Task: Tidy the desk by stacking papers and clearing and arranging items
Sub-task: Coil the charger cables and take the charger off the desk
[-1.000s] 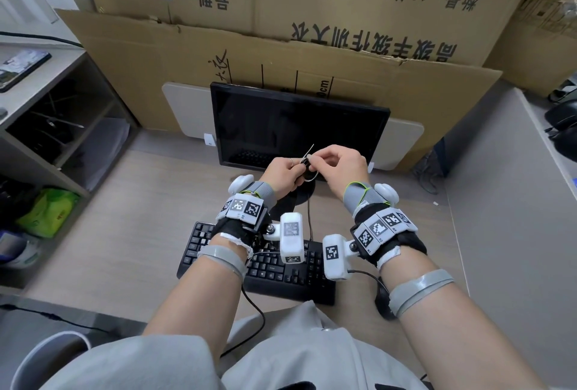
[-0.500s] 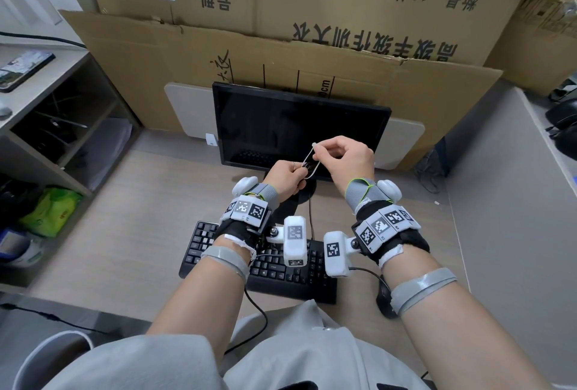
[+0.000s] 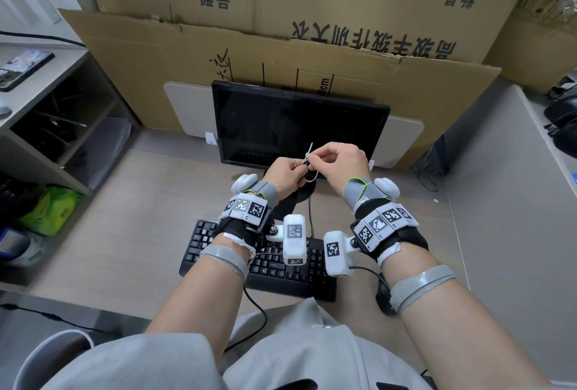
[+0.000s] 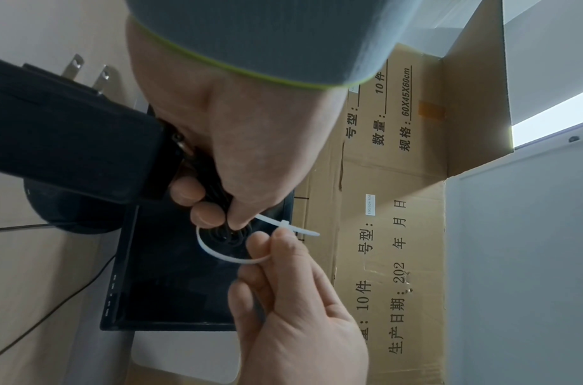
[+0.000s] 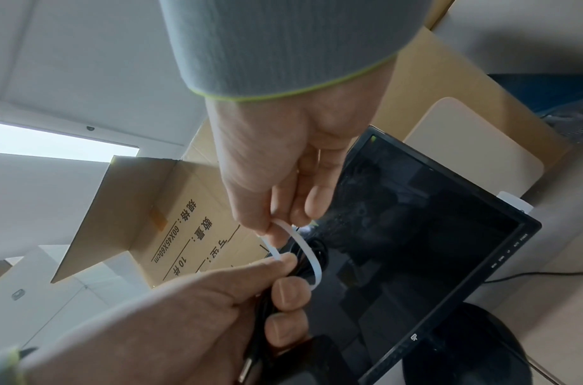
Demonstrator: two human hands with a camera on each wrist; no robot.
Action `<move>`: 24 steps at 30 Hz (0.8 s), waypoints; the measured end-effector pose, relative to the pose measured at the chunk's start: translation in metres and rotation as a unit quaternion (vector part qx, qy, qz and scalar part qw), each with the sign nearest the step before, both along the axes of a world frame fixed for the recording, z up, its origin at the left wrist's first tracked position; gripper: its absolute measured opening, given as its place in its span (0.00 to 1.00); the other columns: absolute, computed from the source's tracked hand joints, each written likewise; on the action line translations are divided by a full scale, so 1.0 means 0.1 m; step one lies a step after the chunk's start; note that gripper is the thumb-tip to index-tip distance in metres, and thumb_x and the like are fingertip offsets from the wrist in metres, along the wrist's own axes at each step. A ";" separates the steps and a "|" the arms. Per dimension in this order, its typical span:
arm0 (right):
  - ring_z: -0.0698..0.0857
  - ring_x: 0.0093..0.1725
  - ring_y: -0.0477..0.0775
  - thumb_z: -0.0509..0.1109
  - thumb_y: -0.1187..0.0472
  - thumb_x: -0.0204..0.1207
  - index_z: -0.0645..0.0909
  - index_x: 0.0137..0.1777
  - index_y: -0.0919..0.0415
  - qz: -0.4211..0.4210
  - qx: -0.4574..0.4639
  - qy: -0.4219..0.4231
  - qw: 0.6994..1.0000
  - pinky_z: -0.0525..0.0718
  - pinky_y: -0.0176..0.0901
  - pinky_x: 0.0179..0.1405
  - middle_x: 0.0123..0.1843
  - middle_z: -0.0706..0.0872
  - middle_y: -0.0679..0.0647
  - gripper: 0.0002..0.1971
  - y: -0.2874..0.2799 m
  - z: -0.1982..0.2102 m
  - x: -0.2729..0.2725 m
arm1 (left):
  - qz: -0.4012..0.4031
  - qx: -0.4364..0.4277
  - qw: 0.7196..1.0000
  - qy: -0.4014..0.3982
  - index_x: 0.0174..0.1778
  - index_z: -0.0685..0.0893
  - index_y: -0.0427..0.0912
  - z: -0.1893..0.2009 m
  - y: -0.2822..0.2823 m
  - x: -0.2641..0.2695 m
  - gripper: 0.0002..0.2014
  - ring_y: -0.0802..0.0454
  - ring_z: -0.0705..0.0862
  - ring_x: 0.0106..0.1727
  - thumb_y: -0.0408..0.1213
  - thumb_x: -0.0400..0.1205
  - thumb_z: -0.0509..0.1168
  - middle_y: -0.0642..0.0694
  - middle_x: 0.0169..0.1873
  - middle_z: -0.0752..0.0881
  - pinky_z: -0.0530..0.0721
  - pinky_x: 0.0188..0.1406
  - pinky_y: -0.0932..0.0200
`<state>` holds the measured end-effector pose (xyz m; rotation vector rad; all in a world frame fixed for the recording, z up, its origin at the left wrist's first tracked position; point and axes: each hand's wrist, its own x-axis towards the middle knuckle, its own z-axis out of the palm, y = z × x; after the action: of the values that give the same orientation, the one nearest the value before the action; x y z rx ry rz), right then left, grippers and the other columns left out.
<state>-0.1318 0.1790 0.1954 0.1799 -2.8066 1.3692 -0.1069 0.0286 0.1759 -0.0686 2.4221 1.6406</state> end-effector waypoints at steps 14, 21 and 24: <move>0.85 0.44 0.36 0.75 0.50 0.74 0.91 0.44 0.50 0.047 -0.046 0.016 0.998 0.77 0.27 0.48 0.44 0.90 0.41 0.06 -0.03 0.13 0.03 | 0.036 0.126 0.991 -0.031 0.31 0.73 0.42 -0.05 0.02 0.01 0.17 0.55 0.65 0.22 0.31 0.88 0.52 0.49 0.22 0.72 0.62 0.24 0.63; 0.80 0.38 0.41 0.74 0.54 0.76 0.86 0.38 0.54 0.076 -0.133 -0.008 0.988 0.78 0.36 0.48 0.36 0.84 0.42 0.08 -0.12 0.17 0.12 | 0.137 0.286 0.939 -0.135 0.31 0.75 0.45 -0.12 -0.10 0.06 0.17 0.54 0.64 0.25 0.32 0.87 0.51 0.52 0.22 0.70 0.63 0.22 0.64; 0.78 0.35 0.37 0.73 0.57 0.78 0.84 0.35 0.51 0.070 -0.185 0.000 0.980 0.76 0.34 0.44 0.33 0.83 0.40 0.10 -0.14 0.27 0.13 | 0.124 0.433 0.875 -0.179 0.50 0.81 0.38 -0.12 -0.25 0.13 0.11 0.56 0.68 0.26 0.35 0.87 0.53 0.52 0.26 0.71 0.70 0.26 0.64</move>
<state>-0.1191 0.1654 0.2223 0.3726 -2.5165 1.8882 -0.0940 0.0038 0.1639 -0.4950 1.2871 2.4088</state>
